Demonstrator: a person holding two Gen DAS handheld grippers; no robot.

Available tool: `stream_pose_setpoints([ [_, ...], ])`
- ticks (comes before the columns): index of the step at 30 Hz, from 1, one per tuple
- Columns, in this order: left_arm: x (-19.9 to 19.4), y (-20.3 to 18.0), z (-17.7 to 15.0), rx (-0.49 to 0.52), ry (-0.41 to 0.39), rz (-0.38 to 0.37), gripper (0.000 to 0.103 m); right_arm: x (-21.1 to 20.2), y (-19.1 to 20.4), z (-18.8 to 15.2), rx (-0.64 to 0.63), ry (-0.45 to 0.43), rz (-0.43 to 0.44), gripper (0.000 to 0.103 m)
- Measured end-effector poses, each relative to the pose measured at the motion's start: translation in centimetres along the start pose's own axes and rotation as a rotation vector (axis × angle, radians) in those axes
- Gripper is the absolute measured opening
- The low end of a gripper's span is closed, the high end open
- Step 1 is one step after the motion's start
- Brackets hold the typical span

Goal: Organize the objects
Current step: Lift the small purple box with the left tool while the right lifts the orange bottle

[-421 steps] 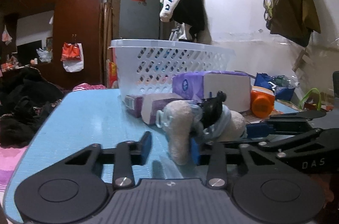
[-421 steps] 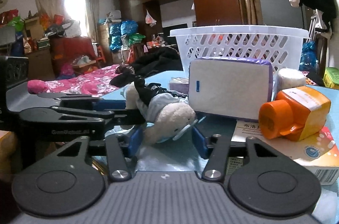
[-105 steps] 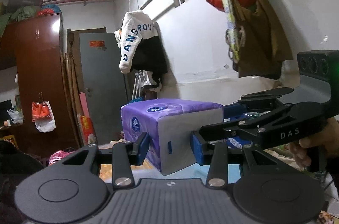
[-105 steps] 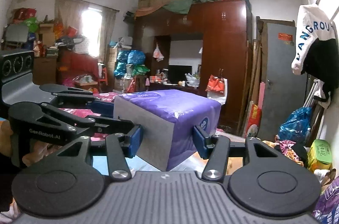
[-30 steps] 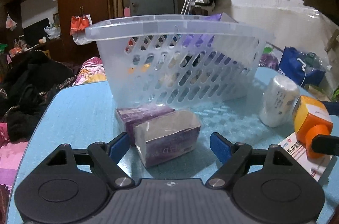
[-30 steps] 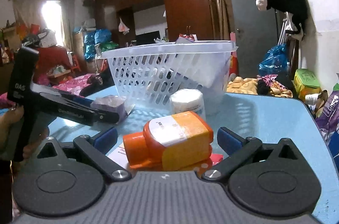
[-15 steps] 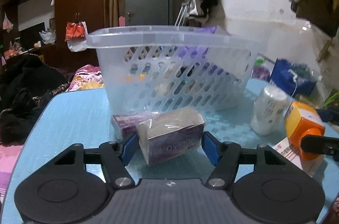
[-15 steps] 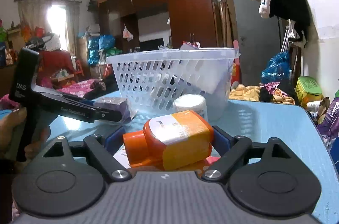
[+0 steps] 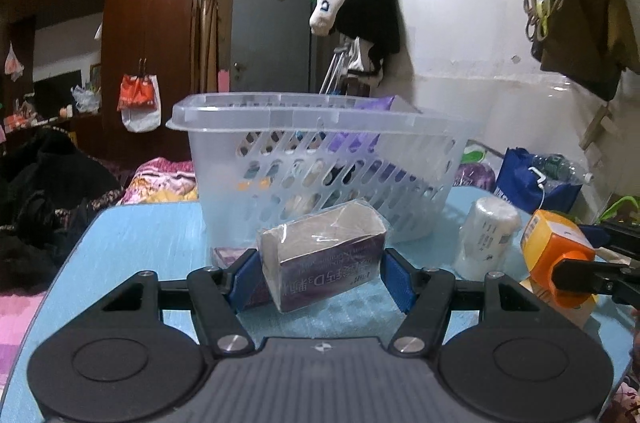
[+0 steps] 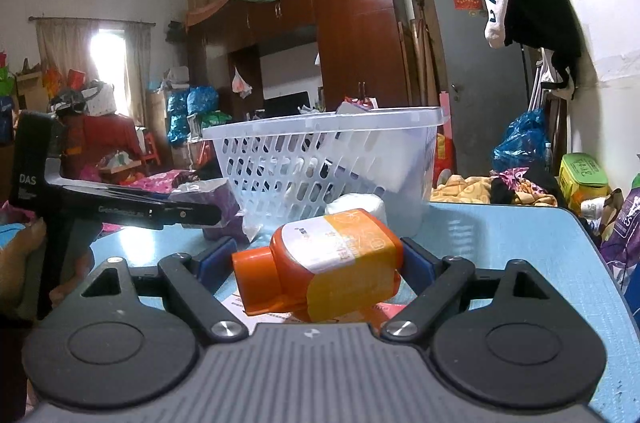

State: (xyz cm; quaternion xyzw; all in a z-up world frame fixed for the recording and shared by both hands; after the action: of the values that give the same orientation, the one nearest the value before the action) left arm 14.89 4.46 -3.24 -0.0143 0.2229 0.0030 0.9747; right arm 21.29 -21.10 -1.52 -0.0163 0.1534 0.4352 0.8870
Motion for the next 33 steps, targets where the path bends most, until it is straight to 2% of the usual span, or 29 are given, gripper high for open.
stream_pose_setpoints([
  [9, -1.5, 0.0, 0.1, 0.000, -0.076, -0.013, 0.069, -0.7, -0.3, 0.2, 0.026, -0.034, 0.005, 0.089],
  [12, -3.1, 0.2, 0.8, -0.021, -0.102, -0.026, 0.069, -1.3, -0.4, 1.1, 0.036, -0.047, 0.034, 0.089],
  [17, -7.0, 0.5, 4.1, 0.006, -0.205, -0.007, 0.069, -1.8, 0.1, 5.1, 0.000, -0.077, 0.046, 0.089],
  [21, -7.8, 1.2, 8.1, 0.009, -0.238, -0.002, 0.069, -0.3, 1.4, 9.1, -0.061, -0.075, 0.047, 0.088],
  [25, -5.8, 2.1, 12.0, -0.011, -0.198, -0.017, 0.069, 2.7, 1.8, 12.5, -0.065, -0.051, 0.085, 0.088],
  [29, -3.2, 2.5, 14.1, -0.028, -0.137, -0.026, 0.069, 6.4, 2.4, 14.9, -0.146, -0.051, 0.037, 0.088],
  [33, 0.1, 3.5, 15.4, -0.074, -0.053, -0.021, 0.069, 10.8, 1.9, 15.9, -0.190, 0.017, -0.009, 0.088],
])
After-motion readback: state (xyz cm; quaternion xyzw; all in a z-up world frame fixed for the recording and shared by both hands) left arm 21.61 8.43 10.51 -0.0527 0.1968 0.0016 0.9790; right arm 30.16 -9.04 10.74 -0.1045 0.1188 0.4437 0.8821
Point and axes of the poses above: each gripper's, at about its wrist camera, not at the fingertips, and x roughly the way its jaws point, y to its left, z to its top, the point moved 2 cm from there along x, roughly the way its jaws point, and after that the axes turned 6 degrees about y, right-handed, at the moved point
